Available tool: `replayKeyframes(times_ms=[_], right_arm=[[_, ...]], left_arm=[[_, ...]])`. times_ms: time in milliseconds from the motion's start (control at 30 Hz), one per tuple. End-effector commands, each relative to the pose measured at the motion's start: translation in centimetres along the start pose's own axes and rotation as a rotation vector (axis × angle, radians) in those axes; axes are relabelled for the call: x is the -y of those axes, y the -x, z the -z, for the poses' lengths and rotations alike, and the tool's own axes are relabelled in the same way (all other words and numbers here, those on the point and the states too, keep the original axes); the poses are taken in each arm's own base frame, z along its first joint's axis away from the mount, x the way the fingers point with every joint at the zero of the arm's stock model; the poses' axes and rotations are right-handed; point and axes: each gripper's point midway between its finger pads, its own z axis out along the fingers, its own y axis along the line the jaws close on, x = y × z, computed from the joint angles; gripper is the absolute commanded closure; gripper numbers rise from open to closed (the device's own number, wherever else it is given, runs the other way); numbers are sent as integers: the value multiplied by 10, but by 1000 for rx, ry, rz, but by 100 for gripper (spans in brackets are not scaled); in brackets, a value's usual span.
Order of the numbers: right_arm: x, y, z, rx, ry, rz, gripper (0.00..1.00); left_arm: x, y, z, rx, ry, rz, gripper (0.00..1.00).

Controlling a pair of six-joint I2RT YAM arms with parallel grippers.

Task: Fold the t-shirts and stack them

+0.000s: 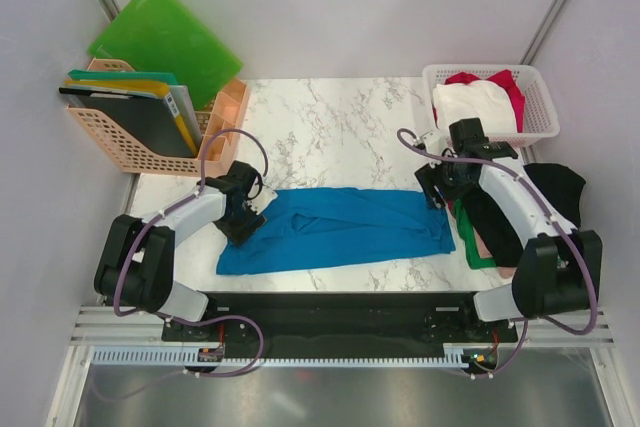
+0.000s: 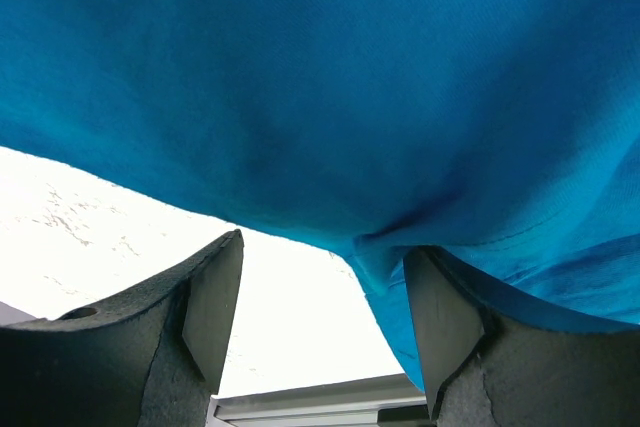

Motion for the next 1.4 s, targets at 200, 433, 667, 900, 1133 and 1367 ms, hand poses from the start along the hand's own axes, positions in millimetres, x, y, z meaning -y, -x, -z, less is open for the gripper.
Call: replayKeyframes(times_ms=[200,433,667,900,1133,1367], right_arm=[[10,13,-43,-28,35,-70,34],[18,15,-67,-45,22,-94,44],[32,6,-92,-96,-23,-102,56],[47,3,-88,-106,-116,-99,93],[58,-4,-61,-123,-211,-64,97],[62,-18,-57,-184,-244,-59,46]], left_arm=[[5,7,-6,25,-35,-2,28],[4,7,-6,24,-32,-10,28],[5,6,-6,24,-36,-12,28],[5,4,-8,18,-28,-19,28],[6,0,-11,11,-28,-22,28],[2,2,-7,24,-8,-33,28]])
